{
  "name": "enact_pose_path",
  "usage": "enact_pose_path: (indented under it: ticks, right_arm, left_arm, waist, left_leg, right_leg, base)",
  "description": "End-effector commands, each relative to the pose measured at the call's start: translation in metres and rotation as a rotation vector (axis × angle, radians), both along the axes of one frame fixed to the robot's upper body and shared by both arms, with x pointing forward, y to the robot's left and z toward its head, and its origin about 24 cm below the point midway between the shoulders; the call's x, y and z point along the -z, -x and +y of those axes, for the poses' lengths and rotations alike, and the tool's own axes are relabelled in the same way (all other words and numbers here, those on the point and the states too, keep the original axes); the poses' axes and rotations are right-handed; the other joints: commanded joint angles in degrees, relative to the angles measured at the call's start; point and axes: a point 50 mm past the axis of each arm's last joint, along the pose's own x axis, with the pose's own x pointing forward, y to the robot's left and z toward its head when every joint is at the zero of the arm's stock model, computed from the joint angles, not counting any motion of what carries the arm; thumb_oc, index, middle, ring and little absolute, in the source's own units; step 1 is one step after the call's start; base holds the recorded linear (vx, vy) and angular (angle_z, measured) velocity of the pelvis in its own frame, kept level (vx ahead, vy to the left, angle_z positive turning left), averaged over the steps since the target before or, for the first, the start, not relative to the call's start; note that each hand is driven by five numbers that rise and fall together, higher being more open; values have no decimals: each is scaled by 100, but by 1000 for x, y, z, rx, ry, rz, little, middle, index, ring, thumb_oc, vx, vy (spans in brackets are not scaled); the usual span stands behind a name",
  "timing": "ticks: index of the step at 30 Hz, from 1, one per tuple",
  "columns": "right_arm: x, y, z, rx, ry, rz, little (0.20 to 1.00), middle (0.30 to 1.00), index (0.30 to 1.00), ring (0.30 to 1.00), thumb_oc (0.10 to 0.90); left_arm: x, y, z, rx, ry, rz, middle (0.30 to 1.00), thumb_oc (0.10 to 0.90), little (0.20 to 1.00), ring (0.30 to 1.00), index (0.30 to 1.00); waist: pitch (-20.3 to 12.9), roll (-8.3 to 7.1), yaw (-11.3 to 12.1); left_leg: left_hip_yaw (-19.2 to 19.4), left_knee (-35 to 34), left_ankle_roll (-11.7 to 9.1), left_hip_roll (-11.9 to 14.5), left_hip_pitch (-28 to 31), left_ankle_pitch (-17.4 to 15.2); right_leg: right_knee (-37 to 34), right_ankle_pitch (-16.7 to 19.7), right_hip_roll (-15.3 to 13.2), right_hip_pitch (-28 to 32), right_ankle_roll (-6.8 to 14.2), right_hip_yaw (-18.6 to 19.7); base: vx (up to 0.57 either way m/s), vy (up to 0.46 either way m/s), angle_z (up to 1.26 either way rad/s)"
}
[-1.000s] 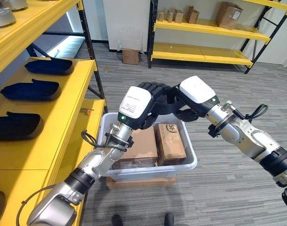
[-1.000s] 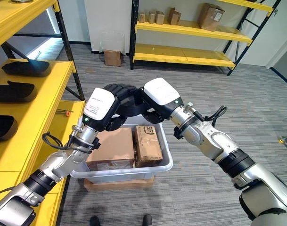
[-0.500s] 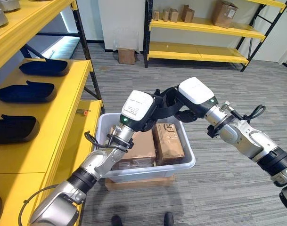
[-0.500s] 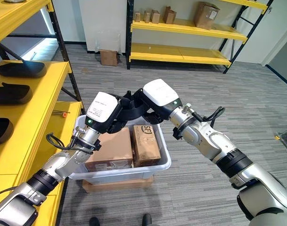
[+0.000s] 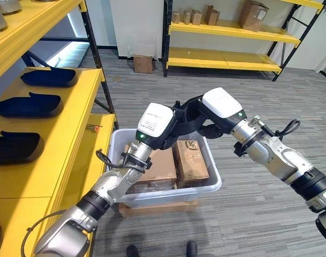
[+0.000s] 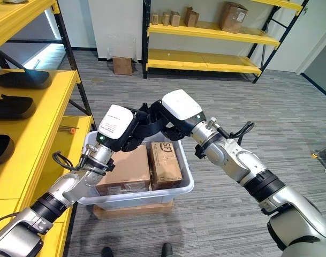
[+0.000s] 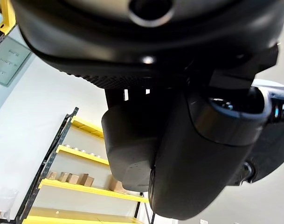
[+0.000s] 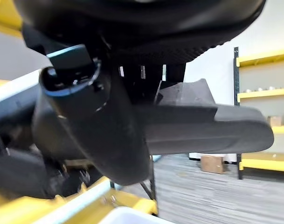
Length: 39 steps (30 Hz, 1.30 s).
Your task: Move parts from the plastic box to the shelf.
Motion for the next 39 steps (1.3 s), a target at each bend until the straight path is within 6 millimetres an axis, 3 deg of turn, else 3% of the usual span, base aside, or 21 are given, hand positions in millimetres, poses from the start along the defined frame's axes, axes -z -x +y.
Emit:
enact_pose_path:
  ticks: [1, 10, 11, 15, 20, 24, 30, 35, 36, 39]
  right_arm:
    - [-88, 8, 1, -70, -328, -292, 1000, 1000, 1000, 1000, 900]
    - [-62, 34, -36, -9, -495, -239, 1000, 1000, 1000, 1000, 900]
    - [-55, 42, -47, 13, -526, -233, 1000, 1000, 1000, 1000, 900]
    - [-43, 57, -62, 54, -572, -218, 1000, 1000, 1000, 1000, 900]
    - [-3, 83, -91, 206, -661, -140, 1000, 1000, 1000, 1000, 900]
    - [37, 107, -104, 320, -753, -15, 1000, 1000, 1000, 1000, 900]
    - [54, 114, -95, 287, -844, 69, 1000, 1000, 1000, 1000, 900]
    - [46, 109, -81, 190, -850, 74, 1000, 1000, 1000, 1000, 900]
    - [36, 102, -71, 121, -847, 62, 1000, 1000, 1000, 1000, 900]
    - [18, 92, -51, -1, -830, 26, 1000, 1000, 1000, 1000, 900]
  left_arm:
    - [-10, -11, -6, -5, 32, -31, 300, 400, 300, 300, 300]
    - [-6, -6, 22, -104, 72, -13, 300, 400, 300, 300, 300]
    - [-8, -4, 35, -147, 85, -27, 300, 400, 300, 300, 300]
    - [-7, 1, 53, -207, 103, -31, 300, 400, 300, 300, 300]
    - [-7, 21, 85, -299, 210, -33, 300, 400, 300, 300, 300]
    - [-10, 53, 108, -327, 316, -58, 300, 400, 300, 300, 300]
    - [-18, 86, 123, -342, 376, -99, 300, 400, 300, 300, 300]
    - [-25, 97, 125, -340, 423, -134, 300, 400, 300, 300, 300]
    - [-24, 99, 128, -365, 388, -149, 300, 400, 300, 300, 300]
    - [-24, 101, 127, -369, 389, -156, 300, 400, 300, 300, 300]
  waist:
    - [-535, -13, 37]
    - [-528, 62, -19]
    - [-512, 92, -47]
    - [-513, 118, -73]
    - [-496, 178, -124]
    - [-436, 285, -142]
    - [-342, 471, -86]
    - [-176, 610, 25]
    - [-6, 669, 148]
    - [277, 735, 295]
  left_leg:
    - [-269, -37, 10, 116, 258, -603]
    - [-246, -43, 13, 103, 271, -618]
    - [-242, -45, 16, 104, 269, -624]
    - [-240, -46, 16, 104, 272, -625]
    - [-227, -46, 15, 99, 266, -625]
    - [-244, -45, -2, 114, 228, -579]
    - [-312, -23, -35, 173, 208, -506]
    - [-472, 28, -123, 341, 76, -304]
    - [-586, 116, -195, 511, -58, -130]
    - [-767, 177, -277, 660, -287, 141]
  right_leg:
    - [194, -747, -235, 387, 253, 126]
    - [197, -749, -247, 368, 266, 141]
    - [193, -754, -247, 360, 267, 153]
    - [196, -759, -246, 352, 268, 161]
    - [210, -778, -237, 330, 259, 172]
    - [264, -834, -218, 297, 224, 174]
    - [365, -936, -156, 282, 140, 154]
    - [726, -1201, 51, 161, -48, 80]
    - [1026, -1390, 256, 5, -212, -22]
    - [1323, -1503, 460, -284, -372, -139]
  base:
    - [0, 0, 0]
    - [0, 0, 0]
    - [0, 0, 0]
    - [9, -6, -9]
    - [1, -13, -7]
    - [-9, -19, 0]
    - [-36, -60, 2]
    - [-108, -135, 12]
    - [-219, -244, 31]
    - [-249, -250, 25]
